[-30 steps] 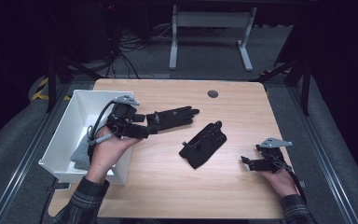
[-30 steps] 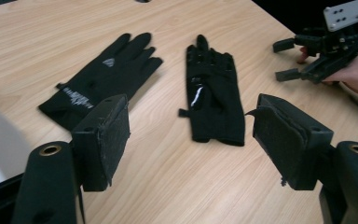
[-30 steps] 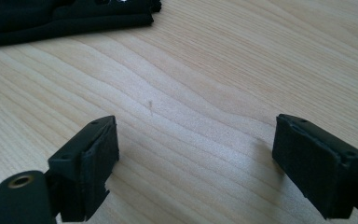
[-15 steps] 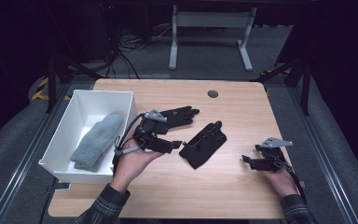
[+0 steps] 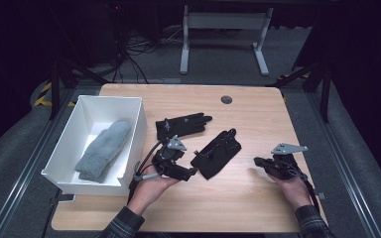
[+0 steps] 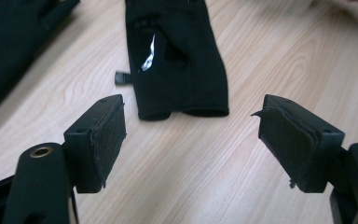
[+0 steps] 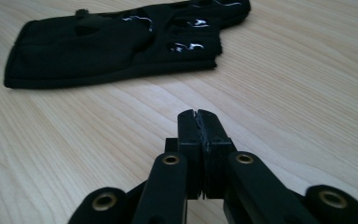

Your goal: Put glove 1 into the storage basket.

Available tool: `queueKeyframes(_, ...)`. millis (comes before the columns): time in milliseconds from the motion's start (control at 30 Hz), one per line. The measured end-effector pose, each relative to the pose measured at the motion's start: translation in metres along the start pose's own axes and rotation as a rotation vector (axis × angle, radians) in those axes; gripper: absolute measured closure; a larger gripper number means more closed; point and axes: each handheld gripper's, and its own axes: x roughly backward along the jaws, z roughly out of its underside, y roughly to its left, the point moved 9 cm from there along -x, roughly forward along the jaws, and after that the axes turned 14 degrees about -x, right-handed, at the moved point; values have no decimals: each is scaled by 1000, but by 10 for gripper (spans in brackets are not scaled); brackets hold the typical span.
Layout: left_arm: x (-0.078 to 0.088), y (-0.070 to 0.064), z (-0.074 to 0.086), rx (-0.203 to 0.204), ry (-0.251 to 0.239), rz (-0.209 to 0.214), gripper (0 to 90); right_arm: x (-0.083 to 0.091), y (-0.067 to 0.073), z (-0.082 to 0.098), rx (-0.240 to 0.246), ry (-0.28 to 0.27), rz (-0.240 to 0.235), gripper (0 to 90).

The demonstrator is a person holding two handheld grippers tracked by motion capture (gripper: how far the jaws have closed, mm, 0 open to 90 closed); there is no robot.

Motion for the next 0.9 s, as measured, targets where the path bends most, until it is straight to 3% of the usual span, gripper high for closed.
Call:
queueKeyframes(100,-11,1,15,-11,42,-17,237,-8,8,-2,15,22,-18,900)
queueKeyframes(167,-16,0,23,-3,48,-5,229,-13,14,-3,20,31,-38,900)
queueKeyframes(300,-24,0,37,-17,74,-22,208,-21,26,-8,36,40,-56,900)
queueKeyframes(567,-33,1,57,-16,83,-26,166,-44,52,-23,55,29,-102,900)
queueKeyframes(700,-33,1,59,-34,85,-29,143,-58,63,-26,69,46,-108,900)
queueKeyframes(833,-33,5,66,-105,69,-74,107,-68,72,-29,82,51,-110,900)
queueKeyframes(900,-34,4,66,-108,51,-76,90,-71,74,-30,83,50,-110,900)
